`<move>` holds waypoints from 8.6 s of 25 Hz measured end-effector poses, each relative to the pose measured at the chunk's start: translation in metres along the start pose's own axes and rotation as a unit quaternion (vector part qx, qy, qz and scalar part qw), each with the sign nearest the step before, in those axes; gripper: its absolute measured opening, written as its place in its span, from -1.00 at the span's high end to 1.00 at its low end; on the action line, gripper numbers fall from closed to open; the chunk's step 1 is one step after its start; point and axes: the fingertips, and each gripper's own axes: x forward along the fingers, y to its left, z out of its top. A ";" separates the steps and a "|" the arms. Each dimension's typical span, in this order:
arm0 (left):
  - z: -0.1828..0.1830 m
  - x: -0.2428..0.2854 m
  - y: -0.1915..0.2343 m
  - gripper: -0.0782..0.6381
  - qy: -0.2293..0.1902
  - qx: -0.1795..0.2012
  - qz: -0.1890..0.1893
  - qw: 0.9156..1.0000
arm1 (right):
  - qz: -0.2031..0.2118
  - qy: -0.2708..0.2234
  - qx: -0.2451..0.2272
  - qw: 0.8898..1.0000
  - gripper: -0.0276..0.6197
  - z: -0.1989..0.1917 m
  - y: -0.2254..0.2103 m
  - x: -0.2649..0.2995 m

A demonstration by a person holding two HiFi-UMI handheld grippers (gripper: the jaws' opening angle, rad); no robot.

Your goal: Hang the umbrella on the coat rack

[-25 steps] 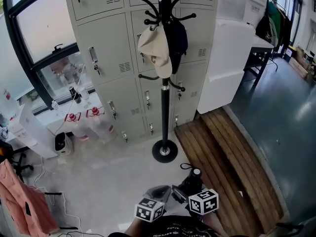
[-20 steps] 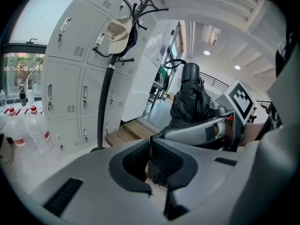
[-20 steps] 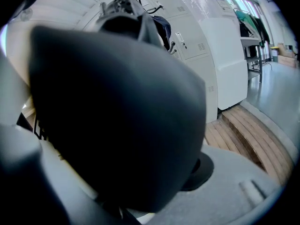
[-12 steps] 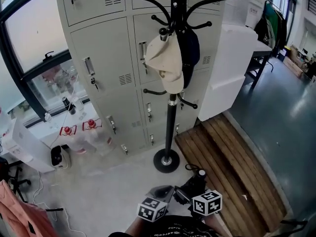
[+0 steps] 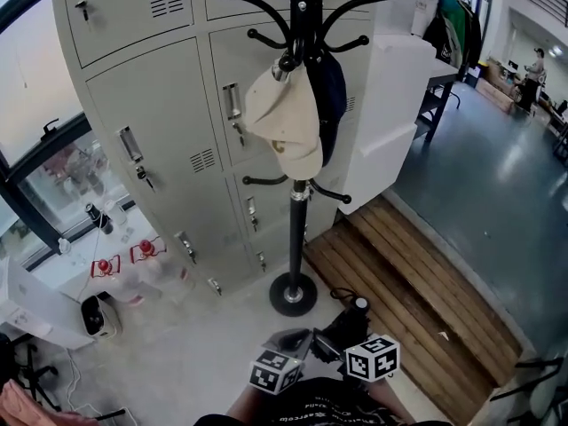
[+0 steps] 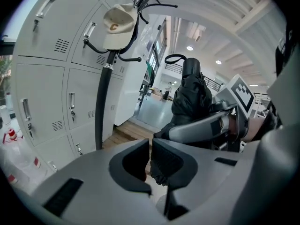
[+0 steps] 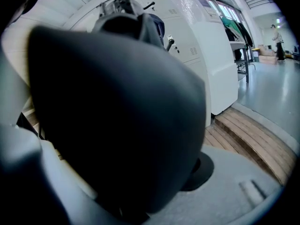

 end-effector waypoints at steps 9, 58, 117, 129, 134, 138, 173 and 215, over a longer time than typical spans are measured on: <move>0.017 0.014 0.008 0.70 -0.002 0.026 -0.033 0.999 | -0.015 -0.016 0.004 1.000 0.00 0.026 -0.008 0.007; 0.144 0.123 0.060 0.70 -0.085 -0.033 0.094 0.991 | 0.157 0.018 -0.073 0.985 0.00 0.172 -0.106 0.066; 0.099 0.150 0.114 0.70 -0.027 -0.039 0.193 0.980 | 0.152 0.114 -0.108 0.976 -0.01 0.142 -0.133 0.137; 0.098 0.136 0.113 0.70 -0.056 -0.076 0.213 0.972 | 0.155 0.158 -0.114 0.968 -0.01 0.111 -0.141 0.146; 0.097 0.132 0.117 0.70 -0.064 -0.101 0.221 0.968 | 0.170 0.167 -0.118 0.964 -0.02 0.107 -0.136 0.155; 0.098 0.130 0.120 0.70 -0.069 -0.112 0.226 0.965 | 0.187 0.188 -0.130 0.955 -0.03 0.102 -0.135 0.161; 0.096 0.132 0.120 0.70 -0.110 -0.193 0.207 0.953 | 0.180 0.115 -0.077 0.974 -0.38 0.123 -0.157 0.144; 0.151 0.072 0.039 0.70 -0.214 -0.079 0.211 0.950 | 0.076 -0.104 -0.157 0.979 0.72 0.161 -0.082 0.047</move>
